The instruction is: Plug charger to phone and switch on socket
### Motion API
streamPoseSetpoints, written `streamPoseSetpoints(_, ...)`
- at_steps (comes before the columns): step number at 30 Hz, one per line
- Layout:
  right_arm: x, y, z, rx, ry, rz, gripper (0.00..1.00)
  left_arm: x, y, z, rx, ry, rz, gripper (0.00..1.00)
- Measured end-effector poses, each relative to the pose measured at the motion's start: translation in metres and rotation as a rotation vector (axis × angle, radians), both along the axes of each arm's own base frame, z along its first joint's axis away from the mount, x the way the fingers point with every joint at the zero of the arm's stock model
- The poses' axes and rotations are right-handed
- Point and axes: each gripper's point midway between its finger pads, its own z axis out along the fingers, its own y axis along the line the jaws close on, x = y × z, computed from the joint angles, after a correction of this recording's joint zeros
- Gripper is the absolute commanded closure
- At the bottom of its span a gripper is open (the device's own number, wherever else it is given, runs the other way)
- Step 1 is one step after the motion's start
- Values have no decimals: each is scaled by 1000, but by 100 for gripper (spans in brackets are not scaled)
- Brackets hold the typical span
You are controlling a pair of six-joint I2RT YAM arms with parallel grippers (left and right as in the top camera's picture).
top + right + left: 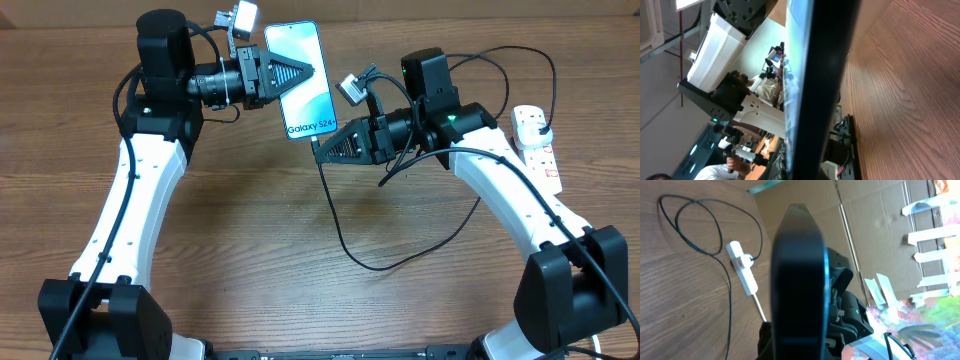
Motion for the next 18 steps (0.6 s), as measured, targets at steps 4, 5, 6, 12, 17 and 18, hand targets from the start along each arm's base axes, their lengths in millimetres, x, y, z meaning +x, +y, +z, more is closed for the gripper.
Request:
streamPoseSetpoints(4, 0, 0, 1, 4, -1, 3, 96, -1, -2, -1, 0, 5, -6, 96)
streamPoseSetpoints(5, 0, 0, 1, 4, -2, 3, 96, -1, -2, -1, 0, 6, -6, 96)
streamPoseSetpoints(6, 0, 0, 1, 4, -1, 3, 96, -1, -2, -1, 0, 6, -6, 96)
streamPoseSetpoints(12, 0, 0, 1, 7, -10, 3, 96, -1, -3, -1, 0, 4, -6, 96)
streamPoseSetpoints(17, 4, 1, 3, 1, -11, -5, 96, 0, -2, 0, 5, -24, -6, 96)
streamPoseSetpoints(18, 6, 2, 4, -5, -5, -10, 96, 0, -1, 1, 6, -35, -6, 96)
